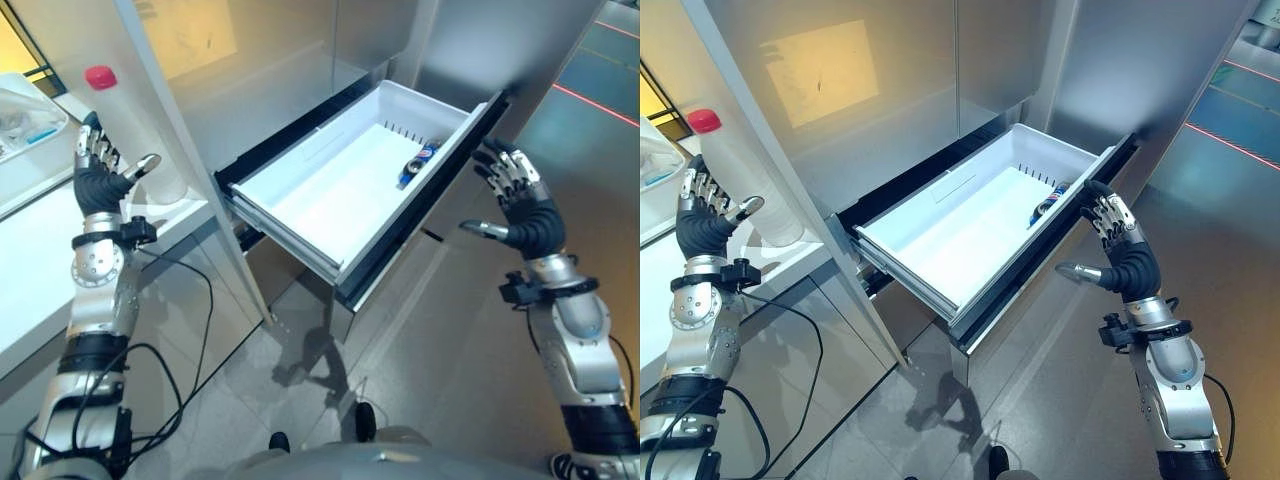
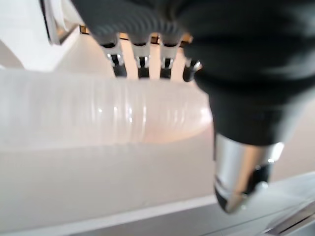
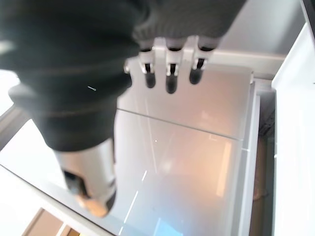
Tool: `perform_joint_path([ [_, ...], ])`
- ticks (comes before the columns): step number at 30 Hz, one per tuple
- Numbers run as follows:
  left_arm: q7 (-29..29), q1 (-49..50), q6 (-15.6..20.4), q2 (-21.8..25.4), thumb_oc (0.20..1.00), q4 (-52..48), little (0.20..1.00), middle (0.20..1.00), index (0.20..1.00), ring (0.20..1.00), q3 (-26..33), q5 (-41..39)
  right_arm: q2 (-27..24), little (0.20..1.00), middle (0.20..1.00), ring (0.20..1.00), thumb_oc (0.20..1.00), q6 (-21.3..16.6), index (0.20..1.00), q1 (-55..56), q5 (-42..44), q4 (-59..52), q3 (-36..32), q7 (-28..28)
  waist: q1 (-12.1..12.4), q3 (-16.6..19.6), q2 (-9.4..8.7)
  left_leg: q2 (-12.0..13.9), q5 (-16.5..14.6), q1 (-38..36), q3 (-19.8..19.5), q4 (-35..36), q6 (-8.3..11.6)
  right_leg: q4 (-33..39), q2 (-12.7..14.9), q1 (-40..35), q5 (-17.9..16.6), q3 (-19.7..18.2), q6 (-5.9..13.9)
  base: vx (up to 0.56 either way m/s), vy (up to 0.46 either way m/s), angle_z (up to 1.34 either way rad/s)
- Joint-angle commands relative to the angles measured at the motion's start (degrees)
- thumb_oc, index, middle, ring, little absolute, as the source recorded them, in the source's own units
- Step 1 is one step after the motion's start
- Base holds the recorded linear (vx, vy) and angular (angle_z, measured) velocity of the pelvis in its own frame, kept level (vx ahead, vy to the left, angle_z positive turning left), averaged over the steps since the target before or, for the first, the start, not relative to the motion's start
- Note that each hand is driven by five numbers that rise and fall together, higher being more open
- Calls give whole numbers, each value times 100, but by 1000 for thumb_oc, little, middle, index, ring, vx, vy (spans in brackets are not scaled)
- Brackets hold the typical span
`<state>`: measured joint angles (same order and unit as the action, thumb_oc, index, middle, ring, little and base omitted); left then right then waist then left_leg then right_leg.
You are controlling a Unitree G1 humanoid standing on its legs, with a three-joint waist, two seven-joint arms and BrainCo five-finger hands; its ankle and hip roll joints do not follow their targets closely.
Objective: Take the drinks into the refrigerator
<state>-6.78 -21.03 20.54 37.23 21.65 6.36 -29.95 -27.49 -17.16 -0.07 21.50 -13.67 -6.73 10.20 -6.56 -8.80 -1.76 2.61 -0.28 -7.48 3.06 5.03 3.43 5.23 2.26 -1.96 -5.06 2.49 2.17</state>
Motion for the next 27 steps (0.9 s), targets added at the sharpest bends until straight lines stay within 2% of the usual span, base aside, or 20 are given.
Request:
perform_joint_path([
  [1,-28,-941,192,353,1000,158,1000,1000,1000,1000,-325,644,35,1000,1000,1000,1000,-272,1000,-196,209,-506,-206,70,-206,96,12,-294,-995,8,-145,-884,-388,-756,26,-361,1282,2,172,0,0,0],
  [15,-155,-1691,-169,445,1000,816,1000,1000,1000,1000,-945,1497,-15,1000,1000,1000,1000,-173,1000,-203,370,-673,-90,254,-278,129,47,-282,-959,-68,-132,-833,-372,-648,10,-438,1193,-80,168,-1,-2,0],
  [16,-129,-1708,-194,436,564,837,564,564,564,564,-956,1461,-17,1000,1000,1000,1000,-166,1000,-200,389,-685,-95,265,-284,132,50,-281,-958,-70,-122,-835,-371,-650,7,-437,1190,-84,165,0,0,0],
  [17,-150,-1762,-225,442,275,905,275,275,275,275,-1001,1525,-26,1000,1000,1000,1000,-160,1000,-210,407,-705,-82,271,-297,138,57,-281,-955,-72,-112,-837,-366,-652,-3,-435,1187,-93,160,0,0,0],
  [18,-160,-1802,-229,429,200,928,200,200,200,200,-1021,1564,-35,1000,1000,1000,1000,-156,1000,-208,403,-729,-88,284,-298,142,61,-283,-955,-77,-109,-836,-365,-653,-10,-439,1187,-103,156,0,0,0],
  [27,-170,-1531,-223,330,200,759,200,200,200,200,-892,1722,7,1000,1000,1000,1000,-140,1000,-152,394,-825,-196,308,-297,170,86,-266,-897,-126,-126,-739,-348,-565,-14,-490,1145,-107,140,0,0,0],
])
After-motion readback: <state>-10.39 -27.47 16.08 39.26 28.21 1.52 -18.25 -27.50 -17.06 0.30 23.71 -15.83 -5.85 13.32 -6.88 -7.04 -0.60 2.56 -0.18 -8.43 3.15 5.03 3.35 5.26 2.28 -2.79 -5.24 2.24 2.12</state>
